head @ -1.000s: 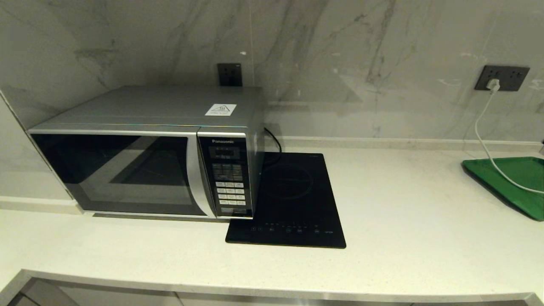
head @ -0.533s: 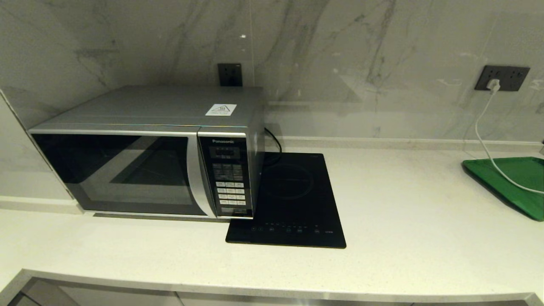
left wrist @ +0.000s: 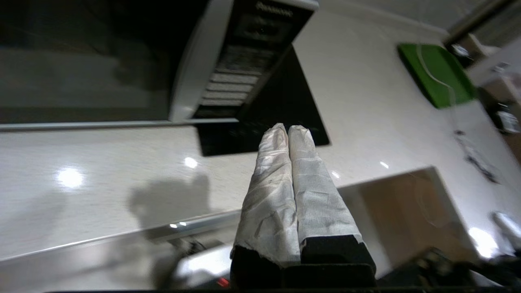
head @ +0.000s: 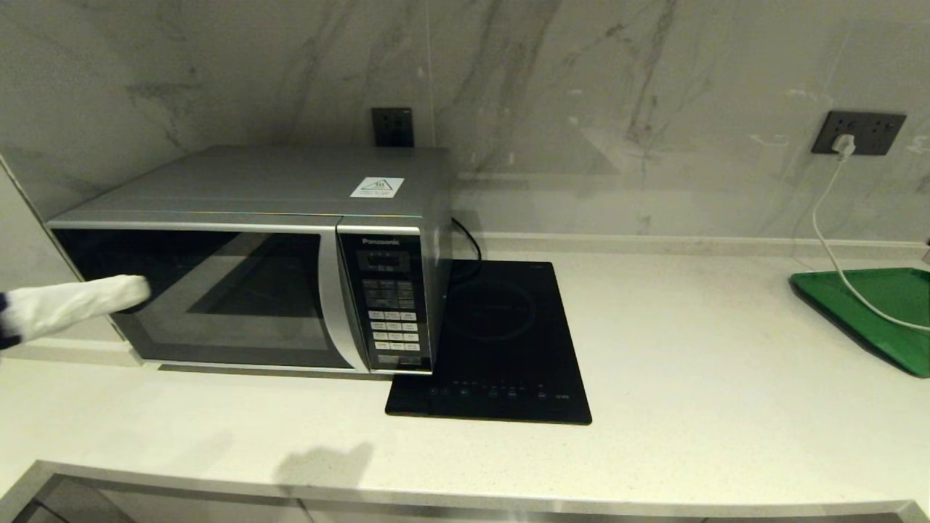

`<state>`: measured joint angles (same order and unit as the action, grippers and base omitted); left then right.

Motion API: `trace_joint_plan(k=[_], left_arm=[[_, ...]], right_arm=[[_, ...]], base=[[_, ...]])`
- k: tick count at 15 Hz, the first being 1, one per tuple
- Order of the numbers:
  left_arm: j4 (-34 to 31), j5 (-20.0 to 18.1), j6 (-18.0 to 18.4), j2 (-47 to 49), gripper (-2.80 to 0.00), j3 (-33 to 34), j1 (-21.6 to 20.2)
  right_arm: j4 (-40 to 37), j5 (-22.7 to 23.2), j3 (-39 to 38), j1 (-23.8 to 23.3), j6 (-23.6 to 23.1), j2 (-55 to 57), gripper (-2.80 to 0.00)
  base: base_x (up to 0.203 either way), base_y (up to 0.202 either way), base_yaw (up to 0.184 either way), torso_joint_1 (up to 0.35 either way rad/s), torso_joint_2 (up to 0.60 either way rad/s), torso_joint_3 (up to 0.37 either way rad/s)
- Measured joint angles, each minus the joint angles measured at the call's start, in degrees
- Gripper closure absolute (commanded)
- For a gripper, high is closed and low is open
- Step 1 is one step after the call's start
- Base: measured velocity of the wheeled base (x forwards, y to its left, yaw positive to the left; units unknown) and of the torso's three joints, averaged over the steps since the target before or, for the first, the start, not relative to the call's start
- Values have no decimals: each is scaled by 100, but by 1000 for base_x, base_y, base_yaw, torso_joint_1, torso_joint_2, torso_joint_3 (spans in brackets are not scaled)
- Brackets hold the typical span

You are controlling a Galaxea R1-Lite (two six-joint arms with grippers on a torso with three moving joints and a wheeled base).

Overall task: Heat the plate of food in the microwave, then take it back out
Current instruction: Open the microwave oven

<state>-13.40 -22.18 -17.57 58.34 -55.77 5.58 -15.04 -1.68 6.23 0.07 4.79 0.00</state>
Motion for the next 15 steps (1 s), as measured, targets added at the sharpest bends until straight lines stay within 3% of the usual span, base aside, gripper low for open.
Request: trace_joint_plan(k=[2,5,7,9,10,13,15], left_arm=[[226,-1008,-174,899,0,-279,-274],[802,-2957,78,1774,0,-437,-1193],[918,-4246,696,2184,0,-388,-1844],[896,-5092,1573,2518,0,-283,-2264],[837,-5180,1840,2622,-280,-224,-2372],[822,-5207,2275,2804,-280,70,-2563],[817,-5226,2345,2924,-280,197,-2564]], right_arm=[[0,0,0,2,0,0,0],[0,0,0,-2,2,0,0],[0,-2,0,2,2,0,0],[0,-2,0,2,2,0,0],[0,-2,0,0,1,0,0],[0,0,0,2,2,0,0],[2,-5,0,0,2,0,0]], base=[[0,0,0,0,0,0],[0,0,0,0,0,0],[0,0,0,0,0,0],[0,0,0,0,0,0],[0,0,0,0,0,0],[0,0,0,0,0,0],[0,0,0,0,0,0]])
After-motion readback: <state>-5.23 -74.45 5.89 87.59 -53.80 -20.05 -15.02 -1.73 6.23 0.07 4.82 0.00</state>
